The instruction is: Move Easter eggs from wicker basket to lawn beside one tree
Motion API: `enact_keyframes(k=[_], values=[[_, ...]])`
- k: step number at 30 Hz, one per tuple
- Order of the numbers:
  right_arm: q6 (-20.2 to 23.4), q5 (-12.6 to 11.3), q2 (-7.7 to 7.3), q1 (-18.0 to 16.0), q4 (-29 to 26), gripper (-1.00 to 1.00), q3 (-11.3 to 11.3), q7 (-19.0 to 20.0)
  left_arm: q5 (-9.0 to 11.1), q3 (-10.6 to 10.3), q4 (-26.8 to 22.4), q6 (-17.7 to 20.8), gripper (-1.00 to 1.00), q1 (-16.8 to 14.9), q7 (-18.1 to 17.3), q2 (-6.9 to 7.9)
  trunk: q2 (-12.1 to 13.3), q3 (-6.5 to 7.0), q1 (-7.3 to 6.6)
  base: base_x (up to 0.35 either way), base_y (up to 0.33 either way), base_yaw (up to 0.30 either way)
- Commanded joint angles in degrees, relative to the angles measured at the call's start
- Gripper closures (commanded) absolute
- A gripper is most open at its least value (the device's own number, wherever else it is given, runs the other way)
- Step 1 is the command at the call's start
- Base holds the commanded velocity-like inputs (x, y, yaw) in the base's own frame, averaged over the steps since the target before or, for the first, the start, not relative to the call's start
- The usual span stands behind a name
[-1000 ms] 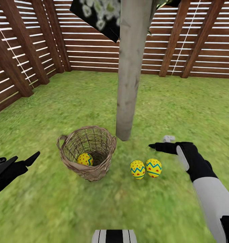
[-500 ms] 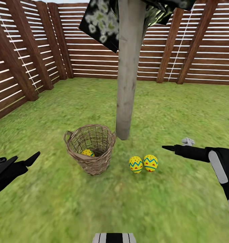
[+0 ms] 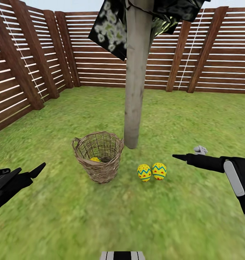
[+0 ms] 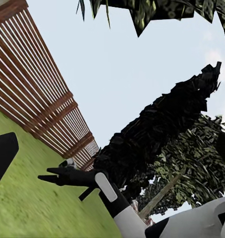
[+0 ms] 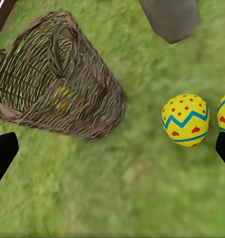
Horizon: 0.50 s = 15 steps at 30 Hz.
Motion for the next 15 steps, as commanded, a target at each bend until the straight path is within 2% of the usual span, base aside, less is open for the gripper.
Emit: enact_keyframes(k=[1, 3, 8, 15], values=[[0.3, 0.2, 0.01, 0.0, -0.1, -1.00, -0.1, 0.4, 0.0, 0.0, 0.0, 0.6, -1.00, 0.0, -0.2, 0.01, 0.0, -0.05, -0.01, -0.002, 0.000, 0.000], [0.2, 0.2, 0.01, 0.0, -0.2, -1.00, -0.1, 1.1, 0.0, 0.0, 0.0, 0.7, -1.00, 0.0, -0.2, 0.01, 0.0, -0.05, -0.01, -0.001, 0.034, 0.000], [0.3, -0.2, -0.07, 0.0, -0.1, -1.00, -0.1, 7.4, 0.1, -0.1, -0.1, 0.5, -1.00, 0.0, -0.2, -0.14, 0.0, -0.05, -0.01, 0.000, 0.156, 0.000], [0.2, -0.2, 0.03, 0.0, -0.1, -1.00, -0.1, 8.6, -0.1, -0.2, -0.1, 0.8, -1.00, 0.0, 0.0, -0.01, 0.1, 1.28, -0.17, 0.000, 0.017, 0.000]])
